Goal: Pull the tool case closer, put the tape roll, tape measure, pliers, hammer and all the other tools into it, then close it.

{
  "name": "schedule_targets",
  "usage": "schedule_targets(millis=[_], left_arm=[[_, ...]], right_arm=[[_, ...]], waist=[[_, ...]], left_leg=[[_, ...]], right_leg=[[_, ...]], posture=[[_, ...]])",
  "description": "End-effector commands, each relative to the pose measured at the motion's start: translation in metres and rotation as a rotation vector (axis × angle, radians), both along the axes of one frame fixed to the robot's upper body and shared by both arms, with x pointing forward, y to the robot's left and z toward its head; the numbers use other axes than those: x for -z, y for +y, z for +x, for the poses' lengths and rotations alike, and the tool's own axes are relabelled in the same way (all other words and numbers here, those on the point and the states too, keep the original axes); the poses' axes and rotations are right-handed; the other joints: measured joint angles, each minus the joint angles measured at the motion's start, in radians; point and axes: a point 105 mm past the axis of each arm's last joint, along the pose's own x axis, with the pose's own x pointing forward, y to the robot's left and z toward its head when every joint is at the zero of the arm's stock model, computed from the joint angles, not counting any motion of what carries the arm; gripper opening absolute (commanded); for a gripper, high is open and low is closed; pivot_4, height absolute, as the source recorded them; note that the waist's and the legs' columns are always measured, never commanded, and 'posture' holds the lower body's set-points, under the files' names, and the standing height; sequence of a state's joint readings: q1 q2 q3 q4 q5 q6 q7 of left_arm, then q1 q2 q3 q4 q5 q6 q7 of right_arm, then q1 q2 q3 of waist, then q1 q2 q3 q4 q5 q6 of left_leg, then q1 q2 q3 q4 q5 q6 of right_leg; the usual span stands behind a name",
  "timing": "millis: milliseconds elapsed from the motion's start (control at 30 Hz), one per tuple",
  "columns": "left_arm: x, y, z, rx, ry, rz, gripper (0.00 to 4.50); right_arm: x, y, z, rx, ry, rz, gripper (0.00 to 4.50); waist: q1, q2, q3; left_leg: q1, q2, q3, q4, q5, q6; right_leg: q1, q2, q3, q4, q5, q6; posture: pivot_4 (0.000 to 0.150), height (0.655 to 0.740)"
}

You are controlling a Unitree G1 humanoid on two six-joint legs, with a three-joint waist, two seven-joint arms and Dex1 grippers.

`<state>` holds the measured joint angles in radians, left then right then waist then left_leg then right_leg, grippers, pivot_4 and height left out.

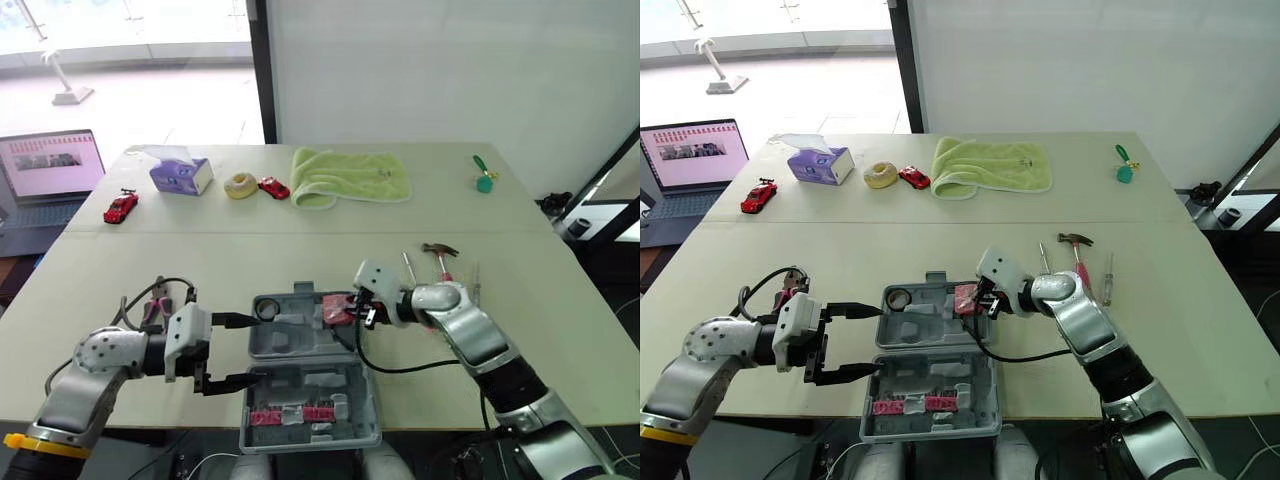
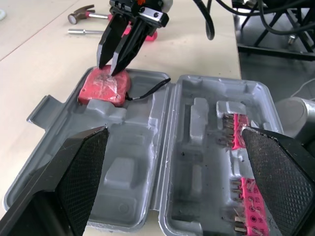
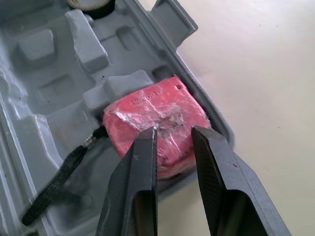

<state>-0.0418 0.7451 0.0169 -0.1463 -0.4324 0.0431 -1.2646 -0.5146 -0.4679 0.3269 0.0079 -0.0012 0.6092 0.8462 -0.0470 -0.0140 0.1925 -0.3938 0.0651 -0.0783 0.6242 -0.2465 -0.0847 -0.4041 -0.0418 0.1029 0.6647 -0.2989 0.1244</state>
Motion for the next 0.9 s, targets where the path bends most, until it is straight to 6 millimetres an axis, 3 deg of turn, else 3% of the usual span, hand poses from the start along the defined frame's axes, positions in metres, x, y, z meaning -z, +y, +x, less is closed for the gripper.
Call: schedule_targets(millis=[33,267,500,633,700,733,800,833,900], left_arm=[[-0.004,-0.001,-0.002,0.008,-0.014,-0.003,4.50],[-0.004,0.000,-0.003,0.003,-0.014,-0.001,4.50],[-0.004,0.000,-0.004,0.004,-0.009,0.001,4.50],[-0.004,0.002,-0.003,-0.010,-0.011,0.002,4.50],[-0.005,0.008,0.001,-0.046,-0.009,0.003,4.50],[-0.006,0.013,0.003,-0.068,-0.011,0.006,4.50],[-0.009,0.023,0.006,-0.118,-0.014,0.007,4.50],[-0.011,0.028,0.007,-0.146,-0.010,-0.004,4.50],[-0.011,0.043,0.007,-0.203,-0.010,0.004,4.50]], right_arm=[[0.024,-0.007,-0.005,0.037,0.080,-0.049,1.15],[0.059,-0.017,-0.021,0.151,0.281,-0.108,1.15],[0.059,0.000,-0.018,0.152,0.288,-0.080,1.15],[0.038,0.006,-0.013,0.132,0.221,-0.037,1.15],[0.002,0.006,-0.011,0.097,0.112,0.025,1.15],[-0.025,0.005,-0.012,0.071,0.031,0.070,1.15],[-0.067,0.000,-0.022,0.038,-0.077,0.154,1.15],[-0.080,-0.006,-0.028,0.037,-0.108,0.184,1.15],[-0.088,-0.023,-0.041,0.049,-0.145,0.184,1.15]], waist=[[0.000,0.000,0.000],[0.002,-0.002,-0.002],[-0.004,-0.009,-0.012],[-0.011,-0.009,-0.012],[-0.012,-0.008,-0.012],[-0.011,-0.008,-0.011],[-0.006,-0.004,-0.006],[-0.004,-0.002,-0.004],[0.001,-0.002,-0.005]], left_leg=[[0.000,0.000,0.000,0.000,0.000,0.000],[0.003,0.000,0.000,0.000,0.000,0.000],[0.005,0.000,0.000,-0.001,0.000,0.000],[0.007,0.000,-0.001,-0.002,0.000,0.000],[0.006,0.000,-0.001,-0.002,0.000,0.000],[0.005,0.000,-0.001,-0.003,0.000,0.000],[0.000,0.000,-0.001,-0.002,0.000,0.000],[-0.002,0.000,-0.001,-0.002,0.000,0.000],[-0.003,0.000,-0.001,-0.002,0.000,0.000]], right_leg=[[0.000,0.000,0.000,0.000,0.000,0.000],[0.003,0.000,0.000,0.000,0.000,0.000],[0.006,0.000,0.000,-0.001,-0.001,0.000],[0.007,0.001,0.000,-0.001,-0.001,0.000],[0.007,0.001,0.000,-0.001,-0.001,0.000],[0.005,0.001,0.000,-0.002,-0.001,0.000],[0.001,0.000,0.000,-0.001,-0.001,0.000],[-0.001,0.000,0.000,-0.001,-0.001,0.000],[-0.003,0.000,0.000,-0.001,0.000,0.000]], posture=[[0.150,0.7400],[0.150,0.7400],[0.150,0.7400],[0.150,0.7400],[0.150,0.7400],[0.150,0.7400],[0.150,0.7400],[0.150,0.7400],[0.150,0.7400]])
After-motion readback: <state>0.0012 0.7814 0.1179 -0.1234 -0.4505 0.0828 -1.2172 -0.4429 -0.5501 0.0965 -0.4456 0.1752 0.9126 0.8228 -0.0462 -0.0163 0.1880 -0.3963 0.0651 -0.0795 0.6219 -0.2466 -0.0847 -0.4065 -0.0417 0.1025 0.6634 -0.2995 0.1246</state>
